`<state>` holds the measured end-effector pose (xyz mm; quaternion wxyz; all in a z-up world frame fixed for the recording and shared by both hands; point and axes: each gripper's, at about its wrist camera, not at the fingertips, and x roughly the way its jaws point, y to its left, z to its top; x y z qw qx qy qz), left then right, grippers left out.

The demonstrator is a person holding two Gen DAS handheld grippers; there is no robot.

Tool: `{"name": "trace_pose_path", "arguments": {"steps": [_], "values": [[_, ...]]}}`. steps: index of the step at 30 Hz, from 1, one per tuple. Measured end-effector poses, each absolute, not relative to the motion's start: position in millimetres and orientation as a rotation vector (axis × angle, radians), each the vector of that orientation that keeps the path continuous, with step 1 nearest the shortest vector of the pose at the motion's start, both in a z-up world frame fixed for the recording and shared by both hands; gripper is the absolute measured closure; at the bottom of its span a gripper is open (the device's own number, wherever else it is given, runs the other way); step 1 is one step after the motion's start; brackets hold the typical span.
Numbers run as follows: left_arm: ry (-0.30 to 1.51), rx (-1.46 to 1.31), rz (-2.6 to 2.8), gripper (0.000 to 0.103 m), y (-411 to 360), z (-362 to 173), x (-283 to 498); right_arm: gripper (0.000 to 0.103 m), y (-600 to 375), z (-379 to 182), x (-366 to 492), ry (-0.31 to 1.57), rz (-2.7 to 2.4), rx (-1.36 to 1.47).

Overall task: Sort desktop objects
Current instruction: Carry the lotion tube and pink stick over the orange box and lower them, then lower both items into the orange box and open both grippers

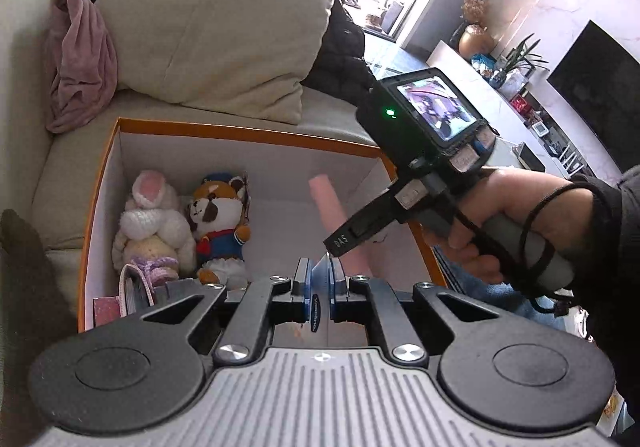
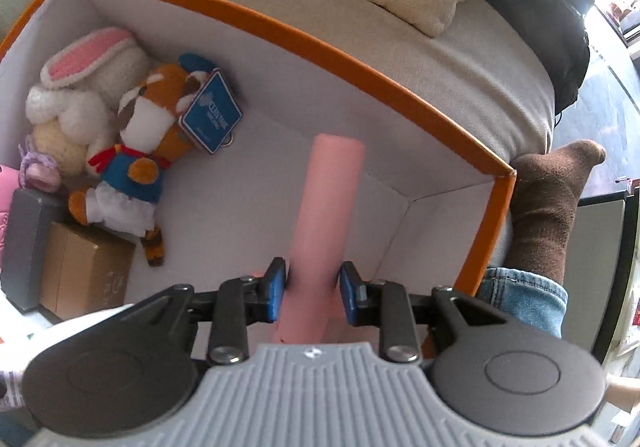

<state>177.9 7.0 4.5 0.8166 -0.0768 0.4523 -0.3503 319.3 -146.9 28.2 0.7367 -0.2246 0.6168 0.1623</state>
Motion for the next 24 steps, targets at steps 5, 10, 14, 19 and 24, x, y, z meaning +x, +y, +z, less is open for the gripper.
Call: {"name": "trace_pose_path", "arguments": {"steps": [5,10,14,19,24], "values": [[0.995,-0.179,-0.726,0.095,6.5,-6.2,184.2,0.07,-150.1,38.4,315.6,1.288,0.335,-0.537],[1.022,-0.175,-0.707,0.095,3.7,-14.5,186.5,0.079,-157.7,56.8,297.7,1.26,0.525,-0.413],[1.044,-0.171,-0.685,0.095,0.0,-21.7,189.0,0.082,-146.6,49.1,273.7,1.252,0.651,-0.441],[1.071,-0.166,-0.659,0.095,-0.4,-29.2,189.6,0.088,-143.0,30.8,274.8,1.27,0.696,-0.355],[1.076,-0.166,-0.613,0.095,8.5,-23.8,192.3,0.095,-147.2,14.2,291.2,1.342,0.727,-0.197]]}}
